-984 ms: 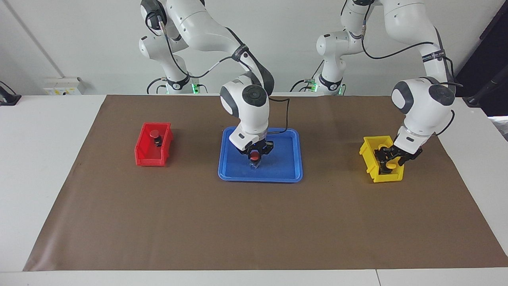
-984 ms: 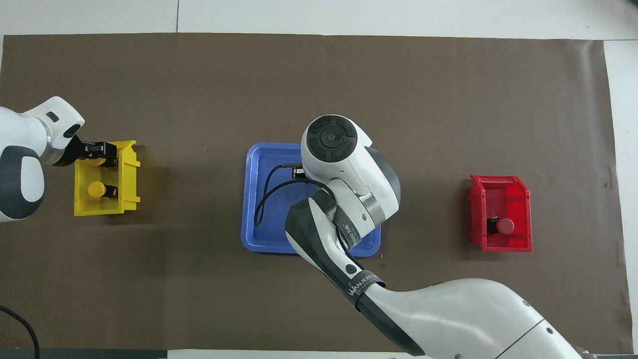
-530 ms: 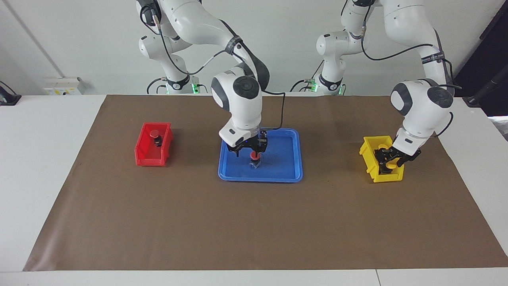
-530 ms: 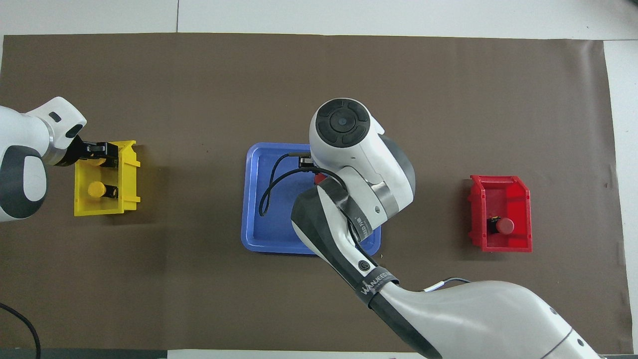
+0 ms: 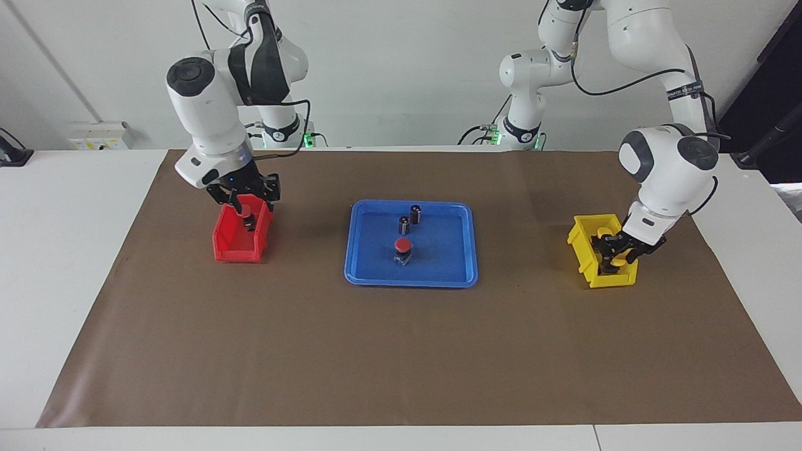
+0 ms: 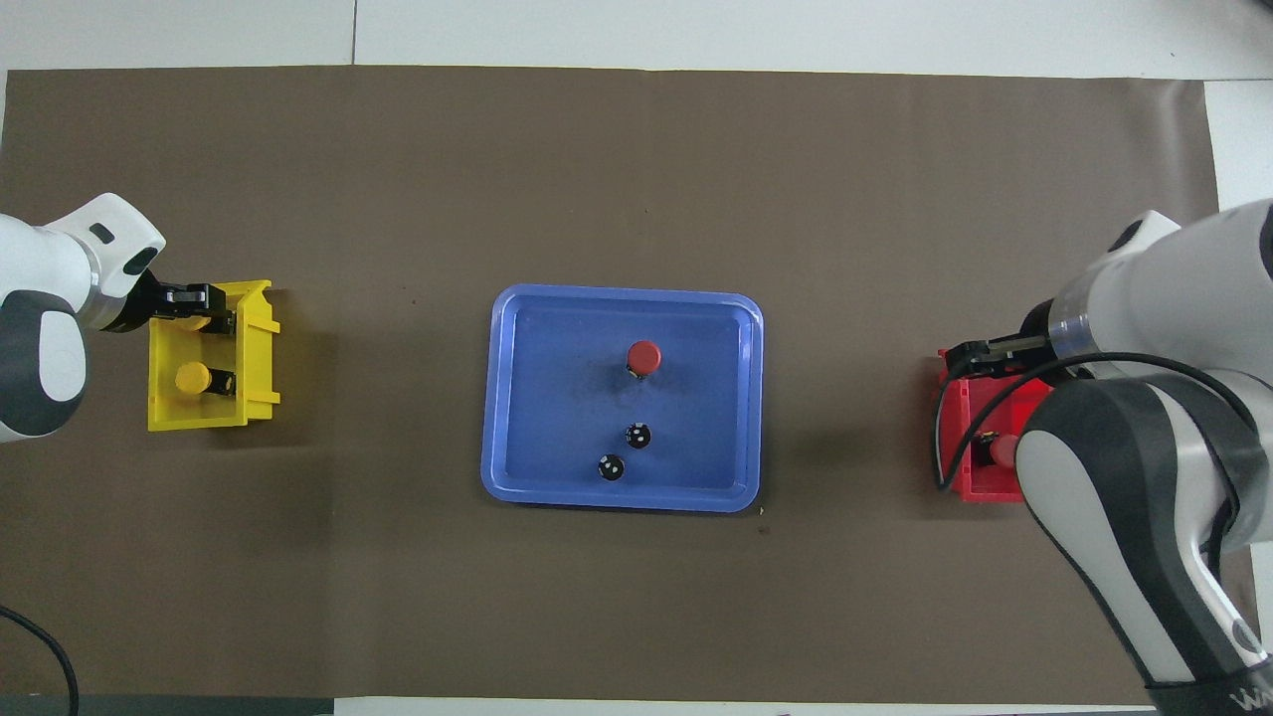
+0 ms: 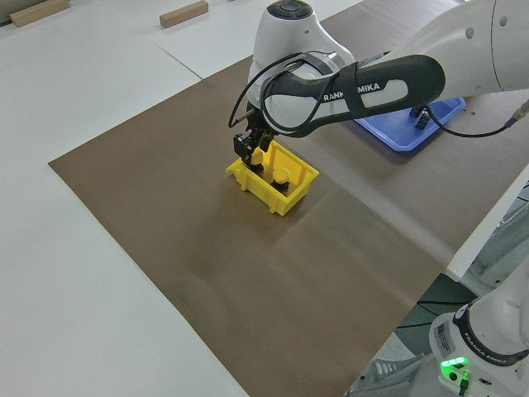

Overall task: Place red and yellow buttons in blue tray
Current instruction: 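Return the right gripper to the red bin while the left gripper grasps a yellow button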

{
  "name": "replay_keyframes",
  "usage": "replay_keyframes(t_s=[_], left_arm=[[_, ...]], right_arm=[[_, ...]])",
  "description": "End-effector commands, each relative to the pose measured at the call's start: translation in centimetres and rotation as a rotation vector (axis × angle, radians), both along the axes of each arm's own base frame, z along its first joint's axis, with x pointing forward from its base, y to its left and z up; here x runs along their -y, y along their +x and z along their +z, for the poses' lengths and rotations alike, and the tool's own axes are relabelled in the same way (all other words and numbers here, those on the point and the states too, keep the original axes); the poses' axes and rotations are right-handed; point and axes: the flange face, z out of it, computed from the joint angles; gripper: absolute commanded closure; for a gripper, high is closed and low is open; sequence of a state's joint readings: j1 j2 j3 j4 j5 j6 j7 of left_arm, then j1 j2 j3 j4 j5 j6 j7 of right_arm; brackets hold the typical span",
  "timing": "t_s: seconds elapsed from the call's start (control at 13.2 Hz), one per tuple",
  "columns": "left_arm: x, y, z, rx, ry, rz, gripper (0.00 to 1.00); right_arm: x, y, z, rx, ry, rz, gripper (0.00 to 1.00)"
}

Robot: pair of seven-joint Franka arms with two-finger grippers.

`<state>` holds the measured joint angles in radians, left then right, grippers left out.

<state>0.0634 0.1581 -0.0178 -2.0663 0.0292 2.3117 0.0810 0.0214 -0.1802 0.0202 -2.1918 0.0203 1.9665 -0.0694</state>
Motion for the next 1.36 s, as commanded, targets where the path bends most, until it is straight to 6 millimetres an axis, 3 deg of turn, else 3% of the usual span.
replay_keyframes(t_s=[0.0,0.15,0.3,0.68,0.76,0.83,1.14,1.29], left_arm=[[-0.4,0.1,0.0,0.004,0.006,0.003,0.67],[-1.1,0.1,-0.1,0.003,0.006,0.017,0.89],[-0.6,0.8,1.5,-0.010,0.001,0.016,0.94],[0.4,2.8,13.1,-0.096,-0.012,0.019,0.97],[2.6,2.8,14.4,-0.098,-0.022,0.030,0.97],[6.7,2.4,14.9,-0.101,-0.043,0.076,0.97],[20.8,-1.2,14.1,-0.119,-0.058,0.115,0.97],[26.2,-2.7,13.7,-0.111,-0.085,0.118,0.98]], right_arm=[[3.5,-4.0,-3.3,0.004,0.055,0.039,0.31],[4.1,-4.7,-4.6,-0.011,0.055,0.034,0.35],[4.2,-5.1,-6.4,0.003,0.052,0.031,0.37],[4.4,-5.3,-8.3,0.013,0.049,0.026,0.35],[4.5,-5.1,-8.6,0.024,0.047,0.024,0.33],[4.6,-5.3,-9.1,0.025,0.046,0.021,0.33],[5.4,-5.5,-10.1,0.033,0.045,0.039,0.34],[5.5,-5.5,-10.2,0.036,0.044,0.033,0.35]])
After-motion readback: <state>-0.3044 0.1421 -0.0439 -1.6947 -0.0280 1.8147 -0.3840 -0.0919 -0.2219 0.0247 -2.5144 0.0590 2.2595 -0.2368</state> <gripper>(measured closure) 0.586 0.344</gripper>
